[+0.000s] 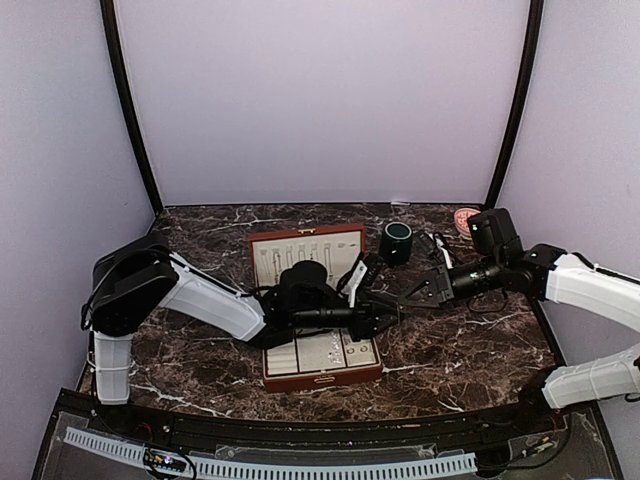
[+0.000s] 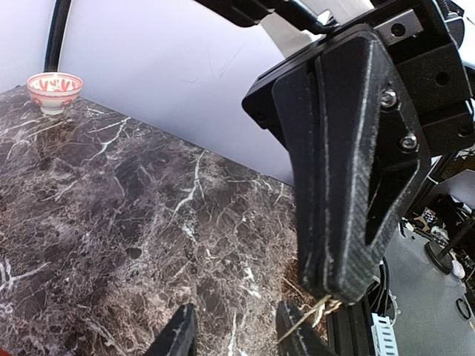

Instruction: Organize the mixed jewelry

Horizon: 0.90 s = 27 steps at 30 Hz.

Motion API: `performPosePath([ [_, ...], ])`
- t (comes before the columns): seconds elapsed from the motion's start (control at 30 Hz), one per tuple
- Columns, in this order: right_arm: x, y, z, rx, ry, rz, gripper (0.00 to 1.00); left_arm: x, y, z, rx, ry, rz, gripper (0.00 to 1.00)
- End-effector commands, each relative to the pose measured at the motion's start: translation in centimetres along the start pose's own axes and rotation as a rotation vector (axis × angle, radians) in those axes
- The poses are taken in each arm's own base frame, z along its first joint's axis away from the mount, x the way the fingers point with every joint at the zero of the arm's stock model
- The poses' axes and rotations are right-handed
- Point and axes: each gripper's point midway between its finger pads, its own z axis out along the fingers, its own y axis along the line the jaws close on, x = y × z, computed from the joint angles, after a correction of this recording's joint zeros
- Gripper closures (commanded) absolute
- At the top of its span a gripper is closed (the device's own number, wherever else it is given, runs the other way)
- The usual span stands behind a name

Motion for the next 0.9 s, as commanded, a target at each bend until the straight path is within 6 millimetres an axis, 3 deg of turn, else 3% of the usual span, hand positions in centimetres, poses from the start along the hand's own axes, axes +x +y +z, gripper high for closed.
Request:
performPosePath([
  [0.0, -0.7, 0.5, -0.2, -0.008, -0.028, -0.029, 1.00, -1.8, -1.4, 0.3, 0.052, -0.051, 0.021, 0.66],
  [0.2, -0.2, -0.3, -0.2, 0.022, -0.019, -0.037, 1.00, -3.1, -0.3, -0.8, -0.040, -0.107, 0.013, 0.98],
  [0.33, -0.3, -1.2, -0.3, 0.075, -0.040, -0.077, 1.00, -4.6, 0.1, -2.6, -0.103, -0.147, 0.018, 1.00],
  [0.47, -0.9, -0.5, -0.2, 0.064, -0.068, -0.149, 1.00, -5.3, 0.0, -3.2, -0.118, -0.122, -0.021, 1.00],
  [0.6, -1.7, -1.2, 0.0, 0.135, -0.133, -0.217, 0.65, -5.2, 0.3, -3.9, -0.168, -0.056, -0.065, 1.00],
  [0.67, -2.3, -1.0, 0.2, 0.135, -0.192, -0.256, 0.53, -5.2, 0.5, -4.1, -0.194, -0.015, -0.083, 1.00],
  [0.77, -2.4, -0.8, 0.4, 0.136, -0.271, -0.306, 0.41, -5.2, 0.7, -4.5, -0.228, 0.026, -0.103, 1.00],
  [0.87, -2.4, -0.9, 0.6, 0.164, -0.353, -0.343, 0.39, -5.2, 0.9, -4.8, -0.255, 0.057, -0.115, 1.00],
])
